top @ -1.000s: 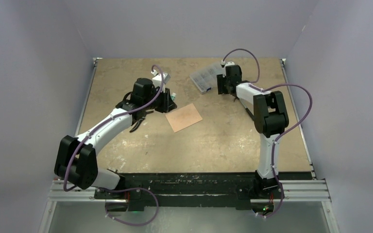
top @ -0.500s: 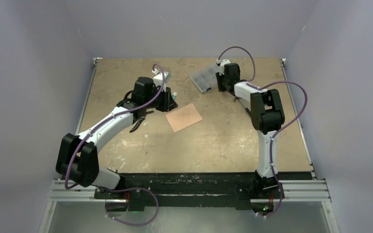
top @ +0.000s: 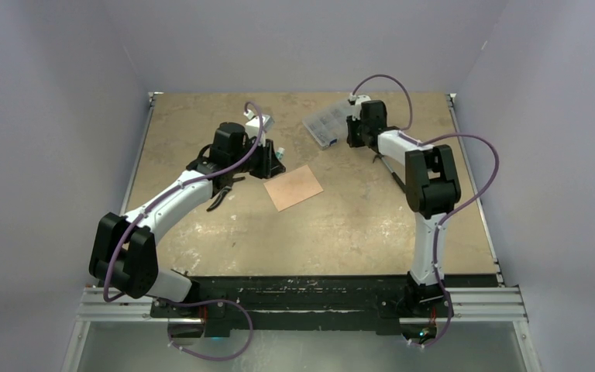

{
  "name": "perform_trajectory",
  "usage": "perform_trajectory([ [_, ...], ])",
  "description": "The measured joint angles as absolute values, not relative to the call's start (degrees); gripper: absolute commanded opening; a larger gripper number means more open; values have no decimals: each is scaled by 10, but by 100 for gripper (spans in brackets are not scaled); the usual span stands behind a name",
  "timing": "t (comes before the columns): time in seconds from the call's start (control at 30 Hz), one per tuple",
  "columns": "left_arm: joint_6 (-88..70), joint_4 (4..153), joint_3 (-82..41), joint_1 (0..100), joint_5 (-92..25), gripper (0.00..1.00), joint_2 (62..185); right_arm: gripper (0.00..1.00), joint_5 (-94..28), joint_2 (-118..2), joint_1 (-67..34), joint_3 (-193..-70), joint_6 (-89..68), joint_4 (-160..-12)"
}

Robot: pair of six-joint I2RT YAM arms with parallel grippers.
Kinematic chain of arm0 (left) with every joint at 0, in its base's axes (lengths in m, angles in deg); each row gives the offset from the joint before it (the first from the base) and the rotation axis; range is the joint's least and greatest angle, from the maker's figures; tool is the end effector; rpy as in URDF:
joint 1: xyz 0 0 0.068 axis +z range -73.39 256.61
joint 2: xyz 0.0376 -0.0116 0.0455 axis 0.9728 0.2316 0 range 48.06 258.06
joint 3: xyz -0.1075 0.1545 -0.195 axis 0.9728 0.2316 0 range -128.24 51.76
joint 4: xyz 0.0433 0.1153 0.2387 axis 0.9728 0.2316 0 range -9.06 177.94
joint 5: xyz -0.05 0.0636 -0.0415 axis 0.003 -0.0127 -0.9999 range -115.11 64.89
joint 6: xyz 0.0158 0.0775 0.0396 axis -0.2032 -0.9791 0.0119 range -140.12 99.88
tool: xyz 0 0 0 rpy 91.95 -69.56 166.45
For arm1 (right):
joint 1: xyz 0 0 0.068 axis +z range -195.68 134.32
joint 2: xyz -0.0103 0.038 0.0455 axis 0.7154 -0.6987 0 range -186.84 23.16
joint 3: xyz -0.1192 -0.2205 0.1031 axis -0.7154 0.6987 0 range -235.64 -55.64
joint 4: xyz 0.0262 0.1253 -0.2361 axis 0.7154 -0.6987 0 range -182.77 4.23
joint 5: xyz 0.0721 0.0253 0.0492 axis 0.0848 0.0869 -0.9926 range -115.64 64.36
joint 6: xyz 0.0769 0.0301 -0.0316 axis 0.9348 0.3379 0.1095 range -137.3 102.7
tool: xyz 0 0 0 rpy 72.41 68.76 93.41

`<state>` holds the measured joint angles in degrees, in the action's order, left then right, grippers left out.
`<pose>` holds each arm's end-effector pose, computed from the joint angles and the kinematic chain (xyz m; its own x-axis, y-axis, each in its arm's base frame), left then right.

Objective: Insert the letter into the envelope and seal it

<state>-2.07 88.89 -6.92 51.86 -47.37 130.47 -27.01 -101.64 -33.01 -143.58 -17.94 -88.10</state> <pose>0.3195 -0.1801 0.2495 -0.6643 -0.0094 -0.7474 0.4989 0.7390 -0.4527 0.5127 0.1172 0.1289 -0.6137 -0.1494 -0.7752 -0.2442 0.9697 0.0065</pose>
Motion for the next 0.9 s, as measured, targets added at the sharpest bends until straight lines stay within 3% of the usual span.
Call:
perform_trajectory([
  [0.23,-16,864,-69,518,-507,0,1305,13,-403,-861,-330,-1346,-100,-884],
  [0.47,-33,850,-69,518,-526,0,1303,11,-621,-699,-326,-1200,81,-705],
  [0.7,-77,848,-68,518,-584,0,1263,11,-717,-667,-274,-1168,225,-587],
  [0.9,-87,817,-61,518,-620,0,1236,11,-721,-662,-229,-1141,311,-500],
])
